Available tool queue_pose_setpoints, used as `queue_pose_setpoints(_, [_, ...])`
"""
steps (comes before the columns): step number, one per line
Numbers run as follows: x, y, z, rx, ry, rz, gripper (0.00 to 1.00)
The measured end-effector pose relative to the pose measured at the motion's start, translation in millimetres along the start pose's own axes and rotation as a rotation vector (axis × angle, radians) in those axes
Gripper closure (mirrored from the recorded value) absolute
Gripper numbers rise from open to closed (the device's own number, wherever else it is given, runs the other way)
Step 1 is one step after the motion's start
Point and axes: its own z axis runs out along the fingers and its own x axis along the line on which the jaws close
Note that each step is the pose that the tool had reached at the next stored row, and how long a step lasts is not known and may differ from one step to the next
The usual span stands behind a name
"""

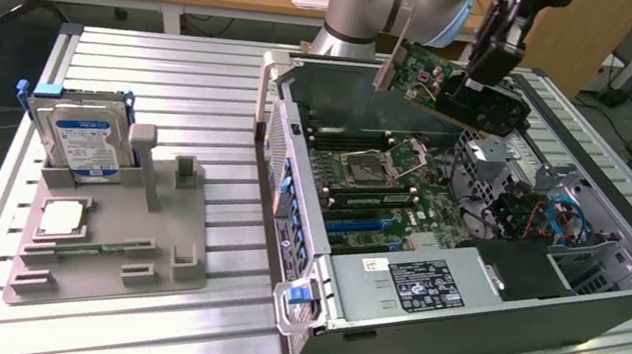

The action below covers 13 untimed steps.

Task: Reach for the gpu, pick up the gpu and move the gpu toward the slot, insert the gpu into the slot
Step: 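Insert the gpu into the slot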

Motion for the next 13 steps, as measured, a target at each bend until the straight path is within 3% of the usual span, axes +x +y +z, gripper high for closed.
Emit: queue_pose_setpoints(13, [0.8, -0.4, 0.0, 0.0006, 0.0034, -0.119, 0.74])
